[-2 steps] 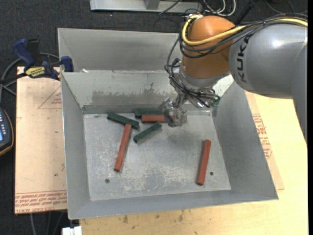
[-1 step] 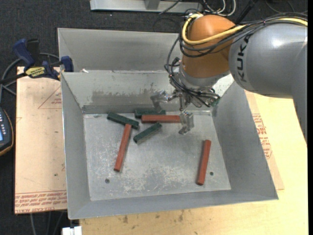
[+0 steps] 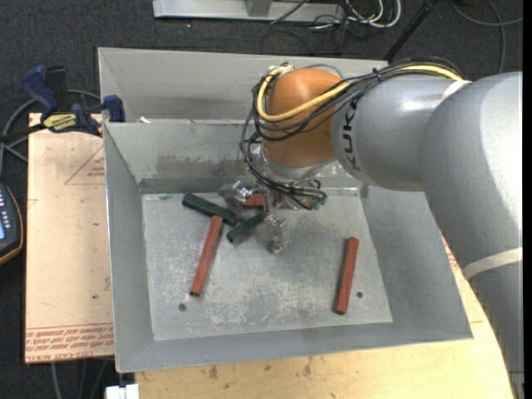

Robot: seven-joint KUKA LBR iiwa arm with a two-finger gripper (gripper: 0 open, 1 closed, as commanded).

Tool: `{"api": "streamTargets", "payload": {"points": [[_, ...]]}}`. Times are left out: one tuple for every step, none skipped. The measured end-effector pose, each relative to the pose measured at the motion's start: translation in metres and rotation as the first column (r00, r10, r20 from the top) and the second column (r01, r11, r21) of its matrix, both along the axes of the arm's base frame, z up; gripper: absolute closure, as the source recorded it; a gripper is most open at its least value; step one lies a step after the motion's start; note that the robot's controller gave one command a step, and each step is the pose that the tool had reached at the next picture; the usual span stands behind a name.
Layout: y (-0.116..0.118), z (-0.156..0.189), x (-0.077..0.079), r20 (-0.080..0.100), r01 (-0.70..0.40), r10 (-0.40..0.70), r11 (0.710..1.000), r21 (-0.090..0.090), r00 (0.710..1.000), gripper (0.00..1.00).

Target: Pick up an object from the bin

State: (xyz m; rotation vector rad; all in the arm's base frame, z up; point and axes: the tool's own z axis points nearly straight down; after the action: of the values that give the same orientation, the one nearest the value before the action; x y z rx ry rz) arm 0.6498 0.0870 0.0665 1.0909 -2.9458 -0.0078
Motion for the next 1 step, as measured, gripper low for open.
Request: {"api": "streamTargets", "payload": {"points": [[-0.0029, 0.0057, 0.0026, 0.006, 0.005, -0.005, 1.0, -0.002, 1.0, 1.0]]}}
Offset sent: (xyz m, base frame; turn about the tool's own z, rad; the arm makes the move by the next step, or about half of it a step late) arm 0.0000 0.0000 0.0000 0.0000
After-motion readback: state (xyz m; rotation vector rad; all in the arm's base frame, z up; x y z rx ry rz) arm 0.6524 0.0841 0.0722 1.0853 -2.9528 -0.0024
